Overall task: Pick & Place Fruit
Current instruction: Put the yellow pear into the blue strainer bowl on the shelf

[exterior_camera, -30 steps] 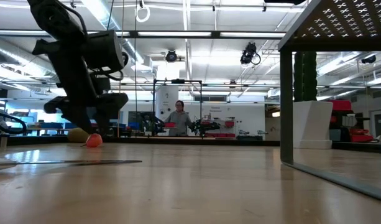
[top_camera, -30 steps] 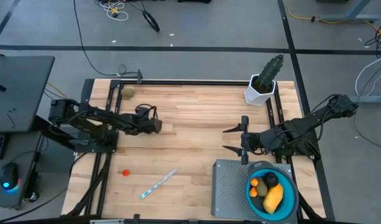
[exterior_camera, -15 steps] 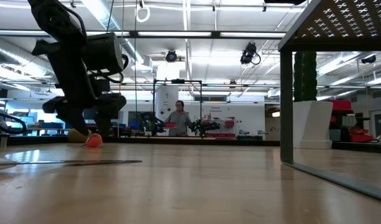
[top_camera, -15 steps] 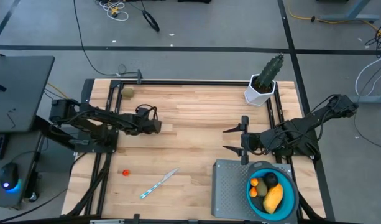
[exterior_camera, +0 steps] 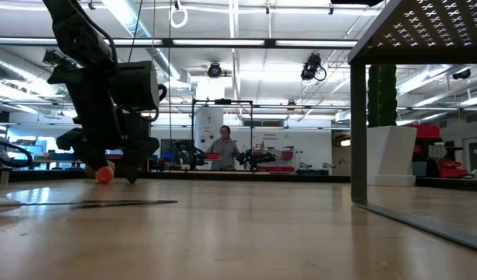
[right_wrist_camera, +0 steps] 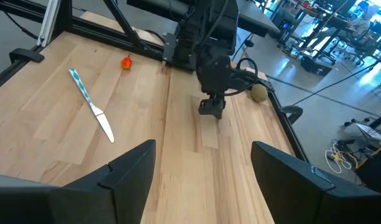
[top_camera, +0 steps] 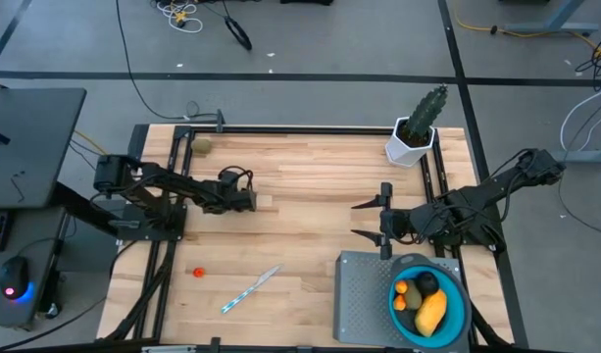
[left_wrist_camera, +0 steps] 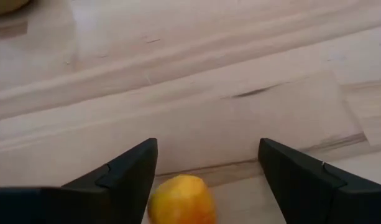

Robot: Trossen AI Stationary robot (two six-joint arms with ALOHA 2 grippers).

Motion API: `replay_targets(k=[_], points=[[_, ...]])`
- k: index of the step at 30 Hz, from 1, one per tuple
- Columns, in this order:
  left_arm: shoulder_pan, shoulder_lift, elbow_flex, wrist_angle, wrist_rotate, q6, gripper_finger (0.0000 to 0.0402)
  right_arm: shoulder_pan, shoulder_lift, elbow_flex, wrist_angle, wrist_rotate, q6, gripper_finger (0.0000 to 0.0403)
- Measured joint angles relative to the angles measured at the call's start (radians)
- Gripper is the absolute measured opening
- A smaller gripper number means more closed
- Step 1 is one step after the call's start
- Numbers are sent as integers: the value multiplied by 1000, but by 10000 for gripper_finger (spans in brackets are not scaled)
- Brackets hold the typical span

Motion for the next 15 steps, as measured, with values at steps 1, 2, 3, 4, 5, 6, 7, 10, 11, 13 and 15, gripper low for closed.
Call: replay_targets(k=[1, 2, 3, 4, 5, 6, 7, 10, 11, 13, 15], points=[[0, 0, 0, 4, 2, 0, 293, 0, 0, 0, 0, 0, 0, 275], [0, 0, -1, 10, 6, 4, 293, 0, 0, 0, 0, 0, 0, 275], [1, 0, -1, 16, 9, 11, 293, 0, 0, 0, 0, 0, 0, 275], [1, 0, -1, 19, 9, 19, 293, 0, 0, 0, 0, 0, 0, 275], [1, 0, -1, 21, 10, 22, 292, 0, 0, 0, -1, 0, 0, 275], [1, 0, -2, 22, 11, 22, 290, 0, 0, 0, -2, 0, 0, 275], [1, 0, -2, 23, 13, 22, 286, 0, 0, 0, -3, 0, 0, 275], [1, 0, -2, 26, 17, 24, 269, 0, 0, 0, -3, 0, 0, 275], [1, 0, -2, 27, 20, 24, 261, 0, 0, 0, -3, 0, 0, 275], [1, 0, -2, 28, 23, 24, 246, 0, 0, 0, -3, 0, 0, 275], [1, 0, -2, 29, 27, 25, 231, 0, 0, 0, -3, 0, 0, 275]])
